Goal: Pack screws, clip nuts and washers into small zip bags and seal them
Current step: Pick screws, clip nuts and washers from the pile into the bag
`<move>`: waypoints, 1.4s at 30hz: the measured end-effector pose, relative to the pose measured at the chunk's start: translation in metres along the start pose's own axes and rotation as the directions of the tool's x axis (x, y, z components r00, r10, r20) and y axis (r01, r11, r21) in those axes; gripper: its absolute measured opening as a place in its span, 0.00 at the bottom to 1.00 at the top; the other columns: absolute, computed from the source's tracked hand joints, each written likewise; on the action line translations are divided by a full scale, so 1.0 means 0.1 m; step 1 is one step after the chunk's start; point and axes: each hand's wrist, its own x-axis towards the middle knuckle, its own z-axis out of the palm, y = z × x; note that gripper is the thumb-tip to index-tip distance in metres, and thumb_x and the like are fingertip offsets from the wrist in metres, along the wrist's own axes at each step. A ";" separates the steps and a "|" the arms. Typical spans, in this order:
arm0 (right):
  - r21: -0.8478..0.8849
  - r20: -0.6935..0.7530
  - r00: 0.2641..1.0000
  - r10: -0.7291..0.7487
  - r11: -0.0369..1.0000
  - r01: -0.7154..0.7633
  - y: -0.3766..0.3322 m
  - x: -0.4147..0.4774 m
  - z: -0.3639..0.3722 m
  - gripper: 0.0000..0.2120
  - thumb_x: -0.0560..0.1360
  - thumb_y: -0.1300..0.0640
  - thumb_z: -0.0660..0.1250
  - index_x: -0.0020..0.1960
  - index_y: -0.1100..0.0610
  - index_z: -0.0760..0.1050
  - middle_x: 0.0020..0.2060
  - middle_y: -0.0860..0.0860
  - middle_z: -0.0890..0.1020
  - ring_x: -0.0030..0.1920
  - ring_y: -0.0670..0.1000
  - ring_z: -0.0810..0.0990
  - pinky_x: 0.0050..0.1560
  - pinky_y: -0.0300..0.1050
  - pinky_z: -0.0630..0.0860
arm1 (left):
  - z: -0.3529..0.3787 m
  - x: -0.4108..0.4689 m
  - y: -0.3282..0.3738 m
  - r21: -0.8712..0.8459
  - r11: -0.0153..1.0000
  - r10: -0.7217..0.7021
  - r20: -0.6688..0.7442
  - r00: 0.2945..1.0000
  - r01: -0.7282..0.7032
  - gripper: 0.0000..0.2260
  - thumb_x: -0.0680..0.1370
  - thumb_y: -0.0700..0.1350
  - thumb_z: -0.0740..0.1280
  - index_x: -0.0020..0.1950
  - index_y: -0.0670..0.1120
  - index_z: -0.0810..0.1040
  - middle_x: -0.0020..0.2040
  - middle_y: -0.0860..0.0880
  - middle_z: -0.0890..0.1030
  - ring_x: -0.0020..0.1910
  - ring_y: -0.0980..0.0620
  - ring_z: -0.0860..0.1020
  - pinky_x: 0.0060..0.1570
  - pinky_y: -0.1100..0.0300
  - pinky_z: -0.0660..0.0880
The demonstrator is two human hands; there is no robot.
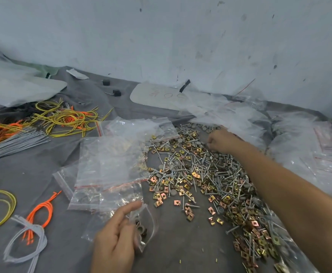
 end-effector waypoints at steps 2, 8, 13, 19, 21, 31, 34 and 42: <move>0.013 -0.035 0.998 0.048 0.999 -0.048 0.04 -0.04 0.03 0.08 0.80 0.54 0.67 0.45 0.55 0.82 0.40 0.50 0.84 0.38 0.48 0.80 0.38 0.43 0.72 | 0.01 0.01 0.03 -0.028 1.000 0.001 -0.004 1.000 -0.001 0.18 0.78 0.40 0.62 0.54 0.62 0.83 0.23 0.46 0.73 0.24 0.55 0.71 0.27 0.66 0.69; 0.134 -0.151 0.980 0.129 0.985 -0.109 0.07 -0.19 0.03 0.08 0.80 0.54 0.67 0.48 0.53 0.84 0.41 0.47 0.83 0.35 0.46 0.78 0.34 0.42 0.69 | 0.02 0.01 0.07 -0.048 0.999 0.012 -0.023 1.000 -0.013 0.19 0.75 0.42 0.60 0.53 0.62 0.83 0.24 0.46 0.73 0.24 0.55 0.72 0.27 0.67 0.70; 0.174 -0.214 0.966 0.149 0.978 -0.112 0.09 -0.34 0.00 0.07 0.81 0.57 0.65 0.46 0.54 0.80 0.44 0.49 0.84 0.38 0.47 0.78 0.35 0.42 0.69 | 0.01 -0.02 0.12 -0.026 1.000 0.010 -0.012 1.000 -0.010 0.20 0.76 0.39 0.61 0.52 0.64 0.83 0.24 0.46 0.73 0.24 0.55 0.72 0.28 0.64 0.71; 0.090 -0.110 0.984 0.139 0.987 -0.129 -0.06 -0.29 -0.05 0.08 0.81 0.55 0.67 0.55 0.57 0.82 0.51 0.56 0.85 0.48 0.55 0.81 0.50 0.49 0.78 | 0.00 -0.02 0.07 0.008 1.000 0.004 -0.014 1.000 -0.004 0.22 0.79 0.35 0.60 0.53 0.63 0.83 0.24 0.45 0.73 0.25 0.52 0.73 0.31 0.60 0.72; -0.012 -0.062 0.988 0.144 0.989 -0.145 -0.13 -0.24 -0.03 0.09 0.82 0.58 0.64 0.56 0.61 0.81 0.49 0.58 0.85 0.45 0.56 0.81 0.48 0.49 0.79 | 0.01 0.00 0.06 0.002 1.000 -0.006 -0.022 1.000 0.006 0.19 0.76 0.41 0.61 0.53 0.63 0.83 0.24 0.45 0.72 0.25 0.52 0.72 0.31 0.59 0.70; -0.096 -0.167 0.962 0.217 0.967 -0.235 -0.08 -0.35 -0.03 0.09 0.81 0.61 0.62 0.56 0.63 0.79 0.50 0.61 0.83 0.50 0.60 0.82 0.48 0.49 0.77 | 0.02 0.02 0.02 -0.024 0.999 -0.045 -0.024 0.999 0.044 0.18 0.72 0.48 0.59 0.53 0.64 0.83 0.25 0.48 0.76 0.25 0.54 0.73 0.29 0.59 0.70; 0.102 -0.223 0.944 0.245 0.969 -0.227 -0.15 -0.50 -0.17 0.08 0.81 0.61 0.62 0.51 0.61 0.79 0.48 0.58 0.84 0.46 0.59 0.82 0.48 0.51 0.80 | 0.01 0.01 0.02 -0.030 0.999 -0.035 -0.011 0.999 0.035 0.18 0.73 0.48 0.58 0.54 0.64 0.82 0.26 0.45 0.75 0.26 0.52 0.72 0.31 0.56 0.69; 0.634 -0.094 0.952 -0.293 0.719 0.284 -1.46 -2.06 -0.12 0.03 0.78 0.53 0.70 0.49 0.48 0.84 0.40 0.43 0.85 0.35 0.41 0.81 0.36 0.35 0.76 | 0.02 0.04 0.00 -0.032 0.999 -0.009 0.000 1.000 0.009 0.19 0.73 0.48 0.58 0.57 0.62 0.81 0.26 0.45 0.76 0.26 0.52 0.70 0.30 0.60 0.66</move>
